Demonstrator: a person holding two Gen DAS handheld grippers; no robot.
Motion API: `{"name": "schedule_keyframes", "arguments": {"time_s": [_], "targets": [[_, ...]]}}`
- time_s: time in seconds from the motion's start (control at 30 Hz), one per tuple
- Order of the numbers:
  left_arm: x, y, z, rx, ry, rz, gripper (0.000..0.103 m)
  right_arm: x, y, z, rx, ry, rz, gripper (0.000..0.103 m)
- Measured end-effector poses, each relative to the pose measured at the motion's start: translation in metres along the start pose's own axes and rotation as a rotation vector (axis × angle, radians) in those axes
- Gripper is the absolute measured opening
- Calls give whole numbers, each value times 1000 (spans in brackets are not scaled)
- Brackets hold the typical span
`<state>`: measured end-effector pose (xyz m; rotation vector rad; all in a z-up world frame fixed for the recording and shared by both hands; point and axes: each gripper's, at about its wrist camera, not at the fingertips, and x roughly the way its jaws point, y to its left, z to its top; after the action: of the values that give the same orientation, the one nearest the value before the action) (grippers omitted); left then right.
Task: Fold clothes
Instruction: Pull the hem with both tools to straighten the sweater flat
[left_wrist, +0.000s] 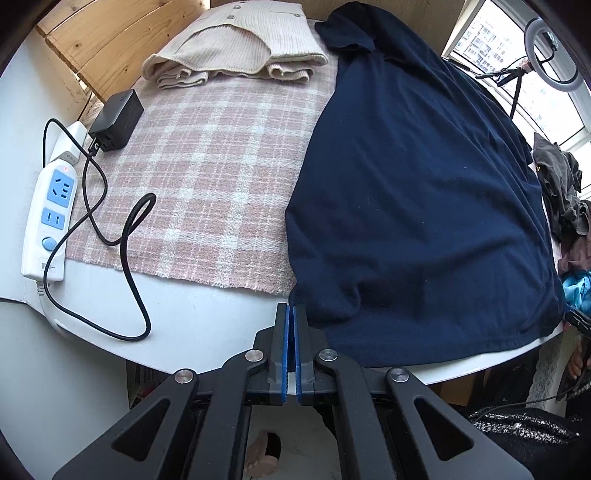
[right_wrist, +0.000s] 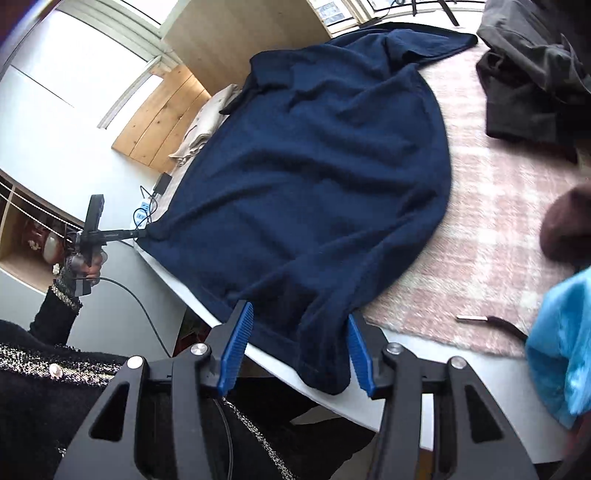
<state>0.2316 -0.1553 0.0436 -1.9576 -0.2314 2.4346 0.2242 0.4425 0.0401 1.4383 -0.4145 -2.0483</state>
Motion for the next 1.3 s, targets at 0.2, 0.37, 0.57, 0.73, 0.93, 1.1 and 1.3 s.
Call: {"name": "schedule_keyframes", "arguments": {"time_s": [0.2, 0.37, 0.57, 0.73, 0.93, 1.1, 1.3], "targets": [[6, 1, 0, 3, 8, 0, 1, 16, 2, -4, -30, 63, -51, 3], [-33, -2, -5, -2, -61, -54, 1, -72, 6, 12, 33, -187, 71, 3], [-39, -19, -25, 33, -16, -135, 1, -98, -22, 2, 135, -203, -55, 3], [-4, -35, -32, 61, 39, -102, 4, -43, -49, -9, 196, -47, -143, 3], [8, -23, -45, 0, 40, -124, 13, -42, -50, -4, 171, -7, -169, 3], [24, -26, -47, -6, 40, -87, 25, -41, -44, 5, 163, 16, -181, 4], [31, -37, -43, 21, 16, -95, 1, -43, -43, 6, 163, 19, -193, 4]]}}
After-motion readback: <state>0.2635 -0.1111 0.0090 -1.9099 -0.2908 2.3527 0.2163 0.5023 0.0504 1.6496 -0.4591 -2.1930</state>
